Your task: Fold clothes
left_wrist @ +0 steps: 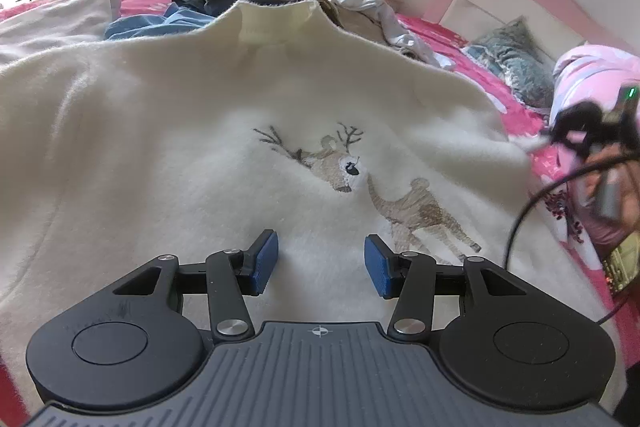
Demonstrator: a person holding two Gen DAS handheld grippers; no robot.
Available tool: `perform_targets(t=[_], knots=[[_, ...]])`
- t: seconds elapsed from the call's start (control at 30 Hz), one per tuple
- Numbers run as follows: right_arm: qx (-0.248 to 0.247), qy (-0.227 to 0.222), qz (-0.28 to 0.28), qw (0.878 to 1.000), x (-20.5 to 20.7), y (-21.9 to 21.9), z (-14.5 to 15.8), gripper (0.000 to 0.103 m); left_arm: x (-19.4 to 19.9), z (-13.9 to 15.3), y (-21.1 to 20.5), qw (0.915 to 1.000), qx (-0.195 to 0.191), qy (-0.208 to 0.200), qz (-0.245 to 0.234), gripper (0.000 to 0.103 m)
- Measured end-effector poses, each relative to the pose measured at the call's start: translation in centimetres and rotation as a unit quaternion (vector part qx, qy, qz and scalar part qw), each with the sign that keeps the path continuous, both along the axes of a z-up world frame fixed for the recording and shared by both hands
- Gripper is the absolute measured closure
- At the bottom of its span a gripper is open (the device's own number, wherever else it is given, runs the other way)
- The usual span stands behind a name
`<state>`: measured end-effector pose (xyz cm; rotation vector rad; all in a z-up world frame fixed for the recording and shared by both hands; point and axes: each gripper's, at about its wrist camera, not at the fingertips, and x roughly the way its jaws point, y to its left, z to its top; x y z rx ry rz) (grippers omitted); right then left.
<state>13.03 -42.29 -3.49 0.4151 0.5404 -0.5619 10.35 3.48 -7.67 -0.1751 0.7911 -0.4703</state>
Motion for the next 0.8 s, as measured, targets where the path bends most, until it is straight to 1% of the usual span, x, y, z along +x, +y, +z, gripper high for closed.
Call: perform_targets(t=[0.03, 0.1, 0.23, 0.33, 0.4, 0.47, 0.6, 0.7, 0.8], knots=[[-0.034, 0.002, 0.018, 0.999, 0.3, 0.5, 1.4, 0.093, 0.0, 0.1, -0.1, 1.0, 0.003, -0.001, 0.0, 0.055], [-0.103, 0.005, 0.054, 0.993, 0.9, 1.5, 4.1, 0.093, 0.1, 0.5, -0.2, 1.0, 0.006, -0.003, -0.001, 0.055], [-0.17, 0.011, 0.082, 0.982, 2.6, 1.0, 8.4, 0.093, 1.2, 1.8, -1.1, 0.9998, 0.001, -0.015, -0.011, 0.055], [-0.207, 0.024, 0.08, 0.975, 4.3, -0.5, 10.5, 0.093, 2.7, 3.2, -3.1, 0.9986, 0.004, -0.031, -0.043, 0.055], [-0.217, 0.027, 0.072, 0.973, 4.4, -1.7, 11.9, 0.093, 3.9, 4.2, -5.4, 0.9962, 0.01, -0.042, -0.076, 0.055], [-0.219, 0.024, 0.065, 0.973, 3.6, -2.8, 13.3, 0.093, 4.9, 5.0, -8.0, 0.9925, 0.015, -0.052, -0.11, 0.055], [-0.23, 0.036, 0.065, 0.97, 3.1, -4.5, 14.7, 0.093, 6.5, 5.8, -14.1, 0.9811, 0.041, -0.084, -0.169, 0.055], [-0.236, 0.042, 0.067, 0.969, 2.8, -5.4, 15.2, 0.093, 7.8, 5.1, -18.2, 0.9746, 0.06, -0.089, -0.197, 0.055], [-0.223, 0.043, 0.066, 0.972, 2.8, -6.3, 15.3, 0.093, 8.5, 2.9, -21.5, 0.969, 0.092, -0.076, -0.217, 0.055]])
